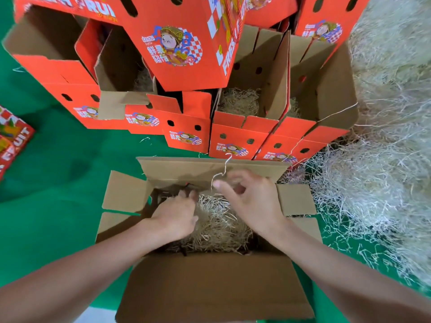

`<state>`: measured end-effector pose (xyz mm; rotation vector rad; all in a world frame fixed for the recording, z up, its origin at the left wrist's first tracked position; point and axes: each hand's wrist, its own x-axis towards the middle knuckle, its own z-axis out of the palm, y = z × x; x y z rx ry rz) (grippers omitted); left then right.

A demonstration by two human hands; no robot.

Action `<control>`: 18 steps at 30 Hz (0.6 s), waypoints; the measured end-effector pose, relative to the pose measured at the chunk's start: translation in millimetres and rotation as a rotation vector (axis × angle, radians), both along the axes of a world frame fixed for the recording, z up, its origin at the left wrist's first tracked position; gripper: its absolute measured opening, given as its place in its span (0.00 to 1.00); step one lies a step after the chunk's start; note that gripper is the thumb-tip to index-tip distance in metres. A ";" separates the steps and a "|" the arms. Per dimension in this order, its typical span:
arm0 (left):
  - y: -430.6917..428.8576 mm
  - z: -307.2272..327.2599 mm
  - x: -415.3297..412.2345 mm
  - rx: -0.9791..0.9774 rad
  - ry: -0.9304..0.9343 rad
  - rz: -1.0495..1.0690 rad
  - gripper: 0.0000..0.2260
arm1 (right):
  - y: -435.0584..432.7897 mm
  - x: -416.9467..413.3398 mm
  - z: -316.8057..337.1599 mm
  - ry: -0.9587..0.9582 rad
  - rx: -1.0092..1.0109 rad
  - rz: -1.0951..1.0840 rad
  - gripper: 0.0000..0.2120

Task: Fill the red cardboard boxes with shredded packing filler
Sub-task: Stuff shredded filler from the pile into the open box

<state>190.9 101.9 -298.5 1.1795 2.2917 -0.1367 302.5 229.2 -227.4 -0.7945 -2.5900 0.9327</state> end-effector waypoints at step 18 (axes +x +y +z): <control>13.1 -5.2 1.3 -0.473 -0.094 -0.537 0.10 | -4.3 -32.3 -81.0 -1.195 0.133 0.874 0.23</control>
